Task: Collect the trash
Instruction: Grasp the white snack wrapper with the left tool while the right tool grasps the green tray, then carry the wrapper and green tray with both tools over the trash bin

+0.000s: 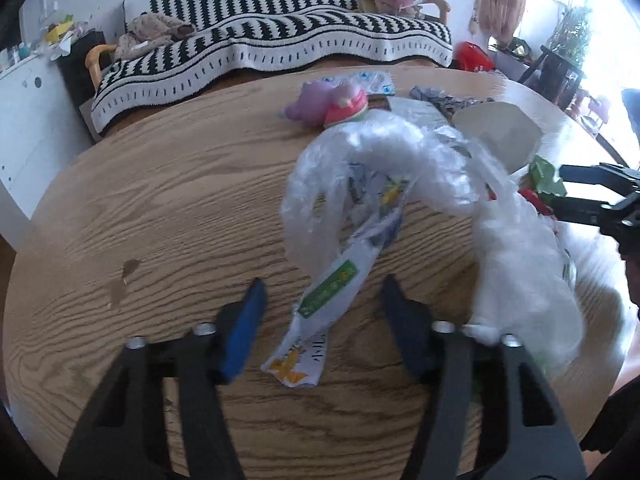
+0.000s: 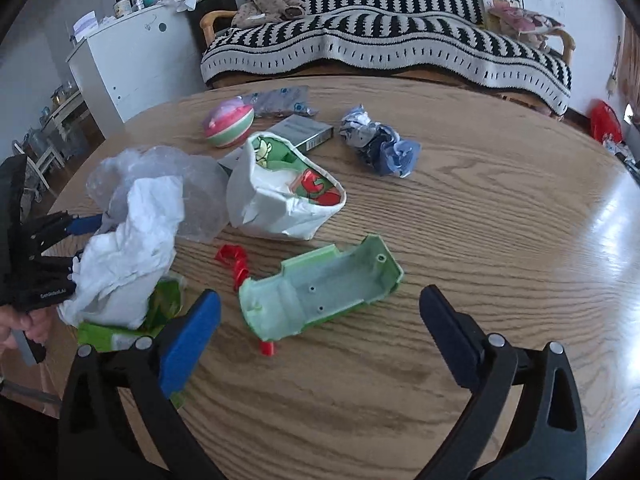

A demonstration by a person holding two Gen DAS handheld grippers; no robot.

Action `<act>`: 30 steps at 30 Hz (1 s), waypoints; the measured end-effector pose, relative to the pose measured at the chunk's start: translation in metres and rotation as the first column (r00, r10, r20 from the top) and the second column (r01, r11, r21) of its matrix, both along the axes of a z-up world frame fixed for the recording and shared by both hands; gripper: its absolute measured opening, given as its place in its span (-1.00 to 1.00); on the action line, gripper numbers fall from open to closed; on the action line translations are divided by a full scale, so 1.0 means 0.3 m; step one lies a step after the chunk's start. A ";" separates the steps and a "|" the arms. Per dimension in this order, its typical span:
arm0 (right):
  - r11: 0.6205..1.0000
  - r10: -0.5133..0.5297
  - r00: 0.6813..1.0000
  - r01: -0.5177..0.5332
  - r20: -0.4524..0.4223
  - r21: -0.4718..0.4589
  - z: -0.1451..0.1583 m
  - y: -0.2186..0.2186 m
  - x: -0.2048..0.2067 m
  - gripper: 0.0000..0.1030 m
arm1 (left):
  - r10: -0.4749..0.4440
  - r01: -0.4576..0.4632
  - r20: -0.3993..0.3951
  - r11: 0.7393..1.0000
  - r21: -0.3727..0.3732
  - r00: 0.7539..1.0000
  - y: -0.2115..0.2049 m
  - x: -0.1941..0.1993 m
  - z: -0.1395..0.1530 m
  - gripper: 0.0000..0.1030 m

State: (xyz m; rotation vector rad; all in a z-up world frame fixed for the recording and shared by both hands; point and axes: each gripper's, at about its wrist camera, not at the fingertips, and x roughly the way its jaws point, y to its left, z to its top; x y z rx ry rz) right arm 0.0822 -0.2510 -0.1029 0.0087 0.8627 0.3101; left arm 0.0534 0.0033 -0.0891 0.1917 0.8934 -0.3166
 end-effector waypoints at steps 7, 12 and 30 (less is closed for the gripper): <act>1.000 0.025 1.000 -0.024 -0.015 0.018 -0.001 0.031 -0.001 -0.17 | -0.009 0.008 -0.013 1.000 -0.011 1.000 -0.016 -0.012 0.029 -0.65; 0.998 0.022 1.000 -0.023 0.012 0.058 0.035 0.013 -0.039 -0.25 | 0.017 -0.016 0.011 0.998 -0.054 1.000 0.010 -0.044 0.102 -0.73; 0.994 -0.080 0.989 0.069 0.126 0.090 0.237 -0.172 -0.308 -0.27 | 0.075 -0.072 0.043 0.995 -0.066 0.996 -0.096 -0.187 0.273 -0.74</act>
